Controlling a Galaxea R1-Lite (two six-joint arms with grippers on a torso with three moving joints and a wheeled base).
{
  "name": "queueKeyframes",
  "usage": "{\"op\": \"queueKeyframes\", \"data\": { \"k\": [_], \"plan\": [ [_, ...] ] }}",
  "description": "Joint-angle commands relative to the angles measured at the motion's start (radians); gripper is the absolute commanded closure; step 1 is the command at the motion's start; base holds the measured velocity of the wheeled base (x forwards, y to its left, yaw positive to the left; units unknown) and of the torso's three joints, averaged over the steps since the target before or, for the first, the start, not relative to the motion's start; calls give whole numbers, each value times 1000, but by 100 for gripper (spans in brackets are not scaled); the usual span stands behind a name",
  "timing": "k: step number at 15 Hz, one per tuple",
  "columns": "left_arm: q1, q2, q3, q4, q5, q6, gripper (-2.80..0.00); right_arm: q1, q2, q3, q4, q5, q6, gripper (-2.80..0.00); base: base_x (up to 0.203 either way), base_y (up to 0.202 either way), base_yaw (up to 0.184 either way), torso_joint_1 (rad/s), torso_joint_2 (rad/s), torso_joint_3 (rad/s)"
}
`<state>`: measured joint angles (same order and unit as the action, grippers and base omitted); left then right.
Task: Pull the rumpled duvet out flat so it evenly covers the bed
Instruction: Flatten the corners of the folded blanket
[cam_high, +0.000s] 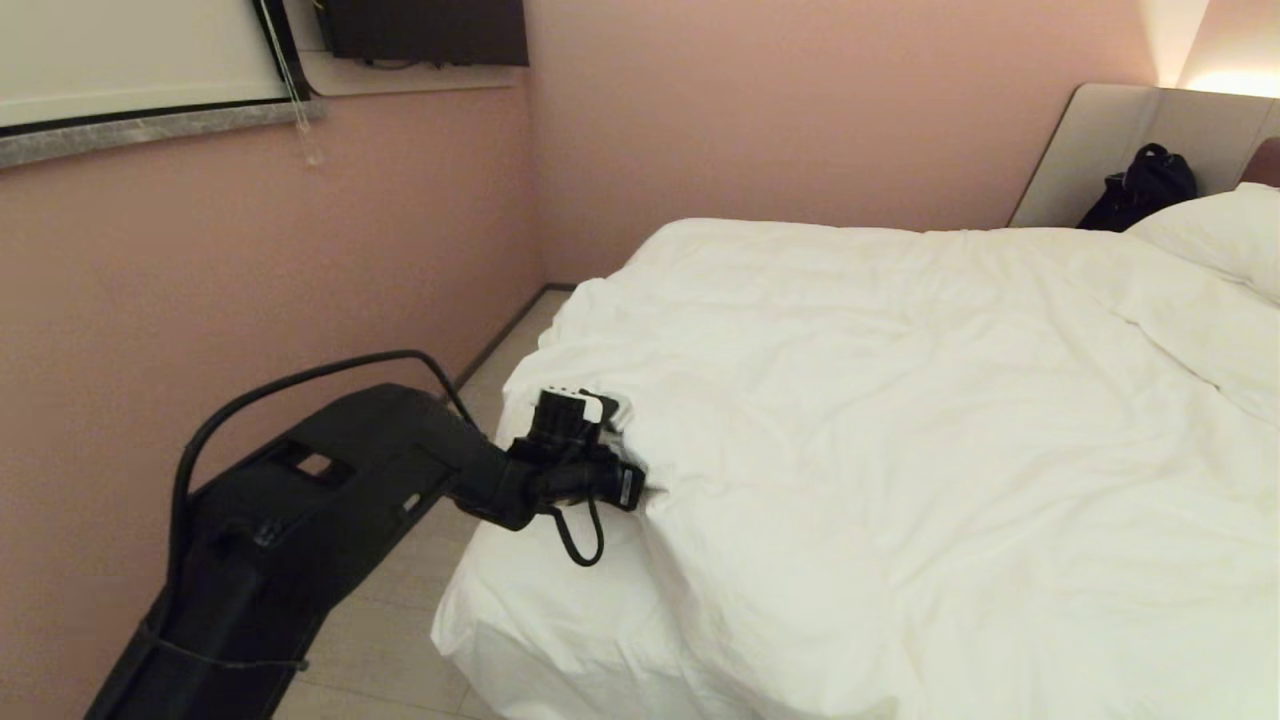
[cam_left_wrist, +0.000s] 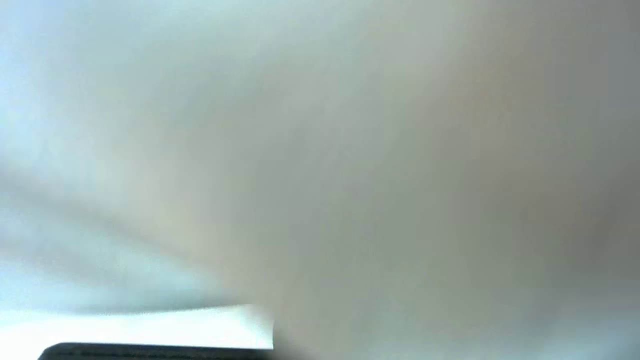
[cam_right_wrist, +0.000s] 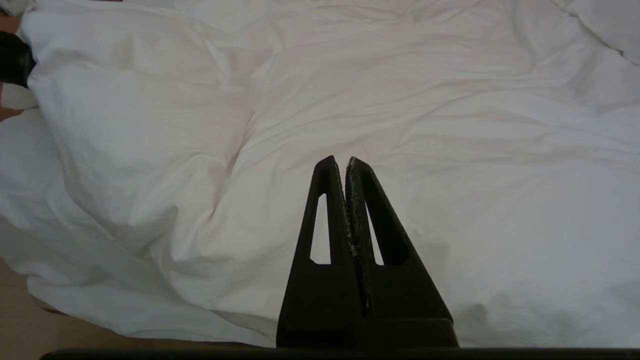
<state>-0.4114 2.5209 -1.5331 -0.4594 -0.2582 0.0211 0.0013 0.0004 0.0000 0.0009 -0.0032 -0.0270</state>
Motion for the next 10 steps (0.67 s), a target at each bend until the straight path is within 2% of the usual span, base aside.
{"op": "queueKeyframes", "data": {
  "k": [1, 5, 7, 10],
  "plan": [
    [11, -110, 50, -4, 0, -5, 0, 0, 0, 0, 0, 0, -1, 0, 0, 0, 0, 0, 0, 0],
    [33, -298, 155, 28, 2, -15, 0, 0, 0, 0, 0, 0, -1, 0, 0, 0, 0, 0, 0, 0],
    [39, -339, 133, 105, 2, -15, 0, 0, 1, 0, 0, 0, -1, 0, 0, 0, 0, 0, 0, 0],
    [43, -357, 113, 123, 4, -7, 0, 0, 0, 0, 1, 0, -1, 0, 0, 0, 0, 0, 0, 0]
  ]
}}
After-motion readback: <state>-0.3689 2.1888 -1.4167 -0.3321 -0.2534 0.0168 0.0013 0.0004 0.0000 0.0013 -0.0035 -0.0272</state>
